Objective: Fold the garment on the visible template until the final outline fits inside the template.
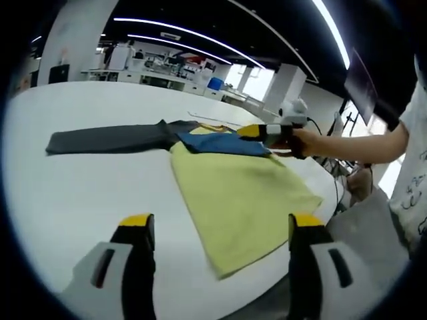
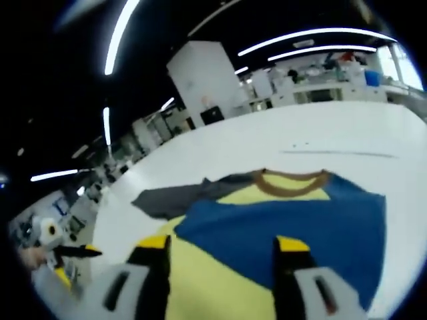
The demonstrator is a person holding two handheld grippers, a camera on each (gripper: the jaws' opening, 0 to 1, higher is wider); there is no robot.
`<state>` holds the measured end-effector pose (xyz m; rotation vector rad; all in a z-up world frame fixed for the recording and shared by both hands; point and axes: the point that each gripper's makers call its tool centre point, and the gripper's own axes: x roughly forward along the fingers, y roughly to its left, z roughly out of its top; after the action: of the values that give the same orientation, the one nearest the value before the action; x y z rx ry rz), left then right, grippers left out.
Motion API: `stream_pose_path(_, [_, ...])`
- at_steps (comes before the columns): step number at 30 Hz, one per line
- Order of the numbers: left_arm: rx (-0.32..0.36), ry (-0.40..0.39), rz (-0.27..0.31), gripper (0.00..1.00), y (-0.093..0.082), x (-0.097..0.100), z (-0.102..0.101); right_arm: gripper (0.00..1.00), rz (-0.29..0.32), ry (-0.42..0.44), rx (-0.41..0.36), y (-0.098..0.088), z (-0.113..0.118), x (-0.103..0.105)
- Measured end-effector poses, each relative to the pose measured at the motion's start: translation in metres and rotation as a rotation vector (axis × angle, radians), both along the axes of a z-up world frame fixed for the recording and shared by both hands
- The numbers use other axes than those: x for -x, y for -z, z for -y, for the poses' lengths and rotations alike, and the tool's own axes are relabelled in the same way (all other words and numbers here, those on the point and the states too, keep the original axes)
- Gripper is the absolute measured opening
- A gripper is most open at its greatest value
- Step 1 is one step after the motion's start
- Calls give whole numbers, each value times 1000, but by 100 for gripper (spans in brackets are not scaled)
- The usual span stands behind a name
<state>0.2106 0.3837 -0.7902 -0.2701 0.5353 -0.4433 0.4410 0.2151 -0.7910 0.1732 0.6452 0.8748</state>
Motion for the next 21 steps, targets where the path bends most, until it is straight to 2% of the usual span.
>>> stream_pose_path(11, [1,10,0,79,0,-2,4,54,-20,137,0,3,76,-21])
stream_pose_path(15, [1,11,-1,79,1,-3,2,53,-19,176,0,3,94,-23])
stream_pose_path(21, [-5,14,0,79,0,-4,-1,50,-26,191,15,6,117,-18])
